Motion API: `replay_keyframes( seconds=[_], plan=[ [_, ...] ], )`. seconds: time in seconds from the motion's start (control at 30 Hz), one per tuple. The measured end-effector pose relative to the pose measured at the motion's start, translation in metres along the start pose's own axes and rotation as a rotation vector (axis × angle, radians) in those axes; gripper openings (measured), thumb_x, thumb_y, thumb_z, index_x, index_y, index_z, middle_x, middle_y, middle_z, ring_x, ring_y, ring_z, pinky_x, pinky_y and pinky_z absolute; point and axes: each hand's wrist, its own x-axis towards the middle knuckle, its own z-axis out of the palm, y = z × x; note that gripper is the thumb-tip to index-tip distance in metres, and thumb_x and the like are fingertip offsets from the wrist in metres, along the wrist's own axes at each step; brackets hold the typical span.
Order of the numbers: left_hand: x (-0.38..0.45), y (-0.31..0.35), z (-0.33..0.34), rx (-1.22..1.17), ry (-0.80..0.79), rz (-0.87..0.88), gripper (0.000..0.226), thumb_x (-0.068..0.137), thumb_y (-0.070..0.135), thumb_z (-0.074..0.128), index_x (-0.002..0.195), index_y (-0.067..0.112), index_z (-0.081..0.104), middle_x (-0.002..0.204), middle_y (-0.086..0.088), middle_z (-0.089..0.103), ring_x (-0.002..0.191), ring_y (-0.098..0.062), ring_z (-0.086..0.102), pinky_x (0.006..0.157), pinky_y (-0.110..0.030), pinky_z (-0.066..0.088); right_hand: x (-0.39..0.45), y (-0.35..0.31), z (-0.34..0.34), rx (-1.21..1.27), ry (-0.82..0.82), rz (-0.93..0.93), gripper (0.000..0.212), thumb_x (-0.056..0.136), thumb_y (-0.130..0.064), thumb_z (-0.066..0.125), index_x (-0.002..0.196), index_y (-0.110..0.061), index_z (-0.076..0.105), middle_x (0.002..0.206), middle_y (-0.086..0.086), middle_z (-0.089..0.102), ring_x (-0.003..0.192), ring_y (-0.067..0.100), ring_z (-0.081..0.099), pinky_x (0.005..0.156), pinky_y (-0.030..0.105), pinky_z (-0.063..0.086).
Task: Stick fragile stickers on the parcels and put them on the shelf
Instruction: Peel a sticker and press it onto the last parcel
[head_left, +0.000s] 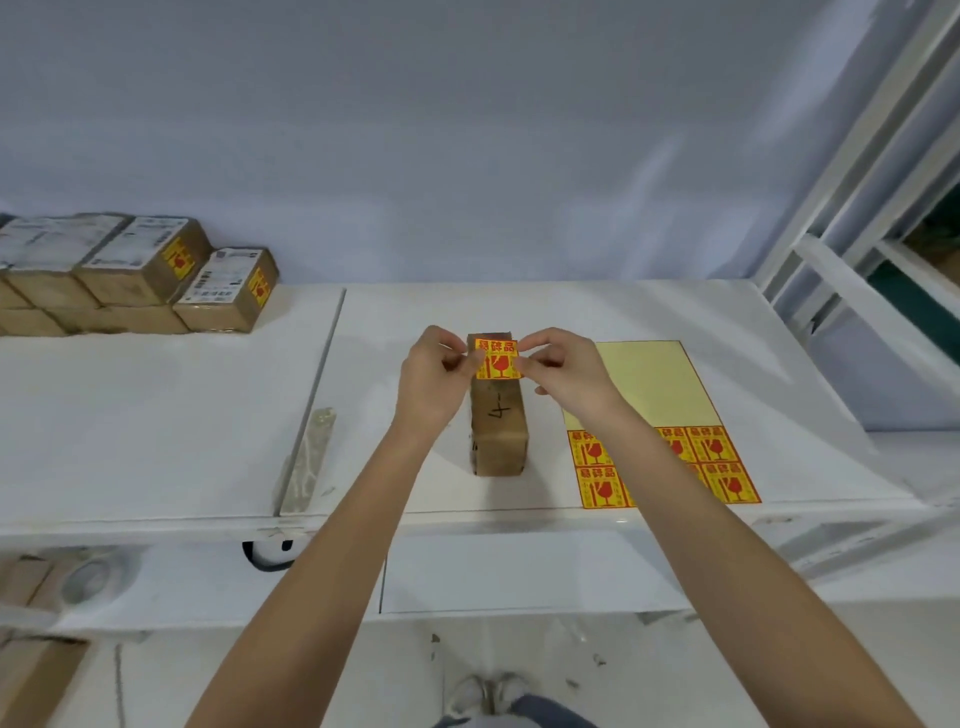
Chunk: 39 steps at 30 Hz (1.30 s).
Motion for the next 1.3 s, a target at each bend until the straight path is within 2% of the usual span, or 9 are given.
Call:
replay_keyframes(
  seconds=[0.17, 0.33, 0.53, 0.67, 0.77, 1.03, 1.3],
  plan=[
    [-0.005, -0.009, -0.001, -0.037, -0.055, 0.029, 0.013, 0.087, 0.019, 0.066, 0.087, 0.016, 0.053, 0.069, 0.008, 0.059, 0.063, -0.005, 0.057, 0.055, -0.013, 0.041, -0.001, 0.005, 0.002, -0.030, -0.011, 0.031, 0.007, 0.085, -0.010, 0.067, 0.086, -0.012, 0.061, 0.086, 0.008, 0.066, 0.077, 0.017, 0.061, 0.058, 0.020, 0.051],
    [-0.004, -0.014, 0.000, -0.057, -0.070, 0.009, 0.013, 0.087, 0.018, 0.066, 0.085, 0.016, 0.054, 0.070, 0.009, 0.060, 0.063, -0.003, 0.057, 0.054, -0.006, 0.042, 0.000, 0.009, 0.005, -0.050, 0.015, 0.066, 0.016, 0.083, -0.010, 0.069, 0.082, -0.009, 0.053, 0.078, 0.011, 0.063, 0.069, 0.020, 0.059, 0.062, 0.029, 0.053],
    [-0.007, -0.017, 0.001, -0.114, -0.091, -0.009, 0.014, 0.086, 0.013, 0.066, 0.082, 0.017, 0.054, 0.073, 0.004, 0.060, 0.065, -0.006, 0.056, 0.057, -0.013, 0.044, -0.001, 0.014, 0.004, -0.085, 0.010, 0.054, 0.026, 0.083, -0.010, 0.069, 0.073, -0.011, 0.045, 0.076, 0.012, 0.058, 0.066, 0.019, 0.057, 0.046, 0.018, 0.051],
    [-0.009, -0.017, 0.003, -0.128, -0.076, -0.010, 0.013, 0.087, 0.013, 0.066, 0.082, 0.016, 0.054, 0.072, 0.006, 0.060, 0.064, -0.005, 0.055, 0.056, -0.010, 0.042, 0.000, 0.016, 0.004, -0.085, -0.005, 0.045, 0.027, 0.083, -0.008, 0.068, 0.071, -0.012, 0.044, 0.071, 0.009, 0.054, 0.067, 0.019, 0.058, 0.047, 0.020, 0.052],
    [-0.010, -0.017, 0.005, -0.108, -0.064, 0.000, 0.013, 0.087, 0.013, 0.066, 0.083, 0.016, 0.054, 0.072, 0.007, 0.059, 0.065, -0.005, 0.055, 0.056, -0.008, 0.042, 0.001, 0.017, 0.006, -0.074, -0.013, 0.038, 0.027, 0.083, -0.005, 0.067, 0.070, -0.011, 0.044, 0.065, 0.005, 0.048, 0.060, 0.015, 0.052, 0.047, 0.020, 0.053],
    [-0.011, -0.017, 0.008, -0.033, -0.058, 0.040, 0.010, 0.088, 0.013, 0.064, 0.088, 0.014, 0.054, 0.072, 0.009, 0.056, 0.066, -0.004, 0.054, 0.056, -0.006, 0.042, 0.002, 0.018, 0.009, -0.058, -0.005, 0.030, 0.028, 0.081, -0.001, 0.065, 0.067, -0.011, 0.043, 0.065, 0.005, 0.043, 0.058, 0.015, 0.049, 0.048, 0.022, 0.054],
    [-0.011, -0.018, 0.010, -0.015, -0.057, 0.043, 0.011, 0.087, 0.012, 0.064, 0.087, 0.016, 0.054, 0.073, 0.006, 0.058, 0.069, -0.011, 0.058, 0.064, -0.021, 0.049, 0.004, 0.013, 0.010, -0.091, -0.021, 0.063, 0.027, 0.079, -0.001, 0.065, 0.065, -0.011, 0.045, 0.065, 0.002, 0.043, 0.056, 0.012, 0.048, 0.050, 0.024, 0.054]
  ],
)
